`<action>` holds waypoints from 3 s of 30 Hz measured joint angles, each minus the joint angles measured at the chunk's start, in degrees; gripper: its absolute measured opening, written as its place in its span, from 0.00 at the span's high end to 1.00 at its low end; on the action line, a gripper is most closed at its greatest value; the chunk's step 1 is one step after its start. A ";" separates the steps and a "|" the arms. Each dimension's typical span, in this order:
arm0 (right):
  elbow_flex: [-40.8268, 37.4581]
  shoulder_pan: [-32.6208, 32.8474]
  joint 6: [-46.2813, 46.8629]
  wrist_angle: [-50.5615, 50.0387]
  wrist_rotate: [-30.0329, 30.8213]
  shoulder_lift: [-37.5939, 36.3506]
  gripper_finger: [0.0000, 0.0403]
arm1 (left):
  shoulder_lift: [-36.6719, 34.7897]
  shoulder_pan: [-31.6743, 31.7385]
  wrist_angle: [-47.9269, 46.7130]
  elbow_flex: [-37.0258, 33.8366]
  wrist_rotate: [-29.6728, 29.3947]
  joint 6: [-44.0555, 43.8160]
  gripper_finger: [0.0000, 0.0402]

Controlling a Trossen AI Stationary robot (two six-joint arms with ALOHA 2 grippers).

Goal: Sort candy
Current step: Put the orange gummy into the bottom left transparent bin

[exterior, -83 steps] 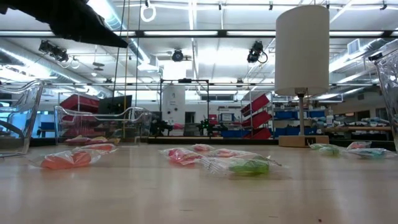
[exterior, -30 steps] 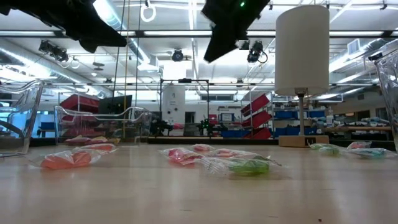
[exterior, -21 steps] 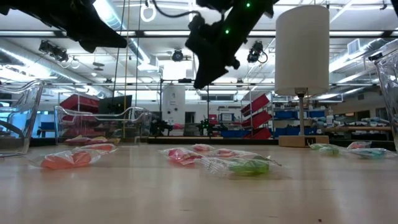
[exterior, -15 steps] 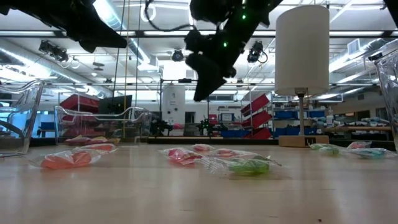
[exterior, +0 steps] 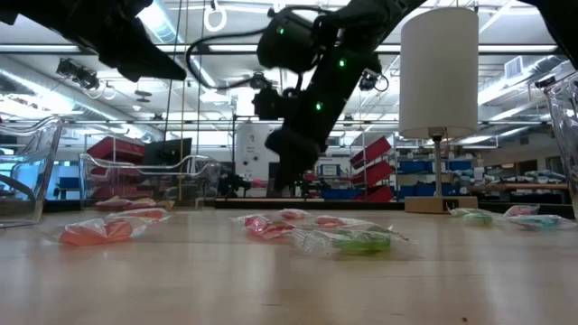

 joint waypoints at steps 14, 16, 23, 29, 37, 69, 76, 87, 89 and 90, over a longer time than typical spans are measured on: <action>-0.02 1.56 3.76 -0.43 -0.05 1.34 0.67 | 1.43 0.00 0.12 0.00 -0.43 0.95 0.88; -0.04 1.83 4.48 -1.52 -0.13 1.61 0.64 | 1.45 0.00 0.10 0.00 -0.43 1.19 0.88; -0.02 1.90 7.50 -3.36 0.37 1.59 0.58 | 1.45 0.00 0.09 0.00 -0.45 1.25 0.88; -0.02 1.86 8.58 -3.88 0.48 1.59 0.57 | 1.45 0.00 0.10 0.00 -0.45 1.25 0.88; 0.05 1.86 10.07 -2.87 0.15 3.49 0.57 | 1.45 0.00 0.01 0.00 -0.60 1.25 0.88; -0.22 3.02 10.39 -3.32 -0.79 1.72 1.00 | 1.45 0.00 0.08 0.00 -0.21 0.98 0.88; -0.15 3.37 10.03 -2.52 -3.13 -4.99 1.00 | 1.43 -0.22 0.71 0.00 0.29 1.05 0.88; -0.11 3.08 4.77 16.01 -38.82 -10.50 1.00 | 1.43 -0.23 4.30 0.00 11.26 6.18 0.85; -0.10 2.88 4.54 21.52 -49.65 -10.07 1.00 | 1.44 -0.28 6.83 0.00 17.78 9.01 0.84; -0.04 2.80 4.58 24.28 -54.43 -9.88 1.00 | 1.45 -0.29 7.99 0.00 20.09 10.01 0.83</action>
